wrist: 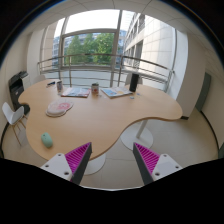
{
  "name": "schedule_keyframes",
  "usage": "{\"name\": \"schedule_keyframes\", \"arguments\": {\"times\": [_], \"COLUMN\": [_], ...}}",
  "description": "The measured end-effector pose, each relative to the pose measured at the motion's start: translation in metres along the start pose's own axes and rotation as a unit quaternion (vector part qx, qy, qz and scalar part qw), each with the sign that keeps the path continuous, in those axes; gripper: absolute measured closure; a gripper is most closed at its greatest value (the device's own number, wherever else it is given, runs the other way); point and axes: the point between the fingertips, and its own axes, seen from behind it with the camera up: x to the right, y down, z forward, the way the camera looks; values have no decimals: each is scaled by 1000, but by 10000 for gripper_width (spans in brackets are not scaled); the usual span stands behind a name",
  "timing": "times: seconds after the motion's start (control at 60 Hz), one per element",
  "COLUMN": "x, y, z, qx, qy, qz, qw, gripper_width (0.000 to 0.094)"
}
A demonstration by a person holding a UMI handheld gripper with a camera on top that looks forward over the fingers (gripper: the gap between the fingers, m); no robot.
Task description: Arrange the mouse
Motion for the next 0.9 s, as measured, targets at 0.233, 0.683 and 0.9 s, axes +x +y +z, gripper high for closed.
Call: {"name": "schedule_keyframes", "arguments": {"times": [0.233, 0.683, 0.9], "x": [-16, -213, -291], "y": [32, 125, 103], "z": [-13, 6, 82], "qx": [-16, -78, -70], "qy": [29, -13, -43], "qz": [7, 39, 21], "qw": [999, 996, 996], "gripper_width": [89, 82, 82]}}
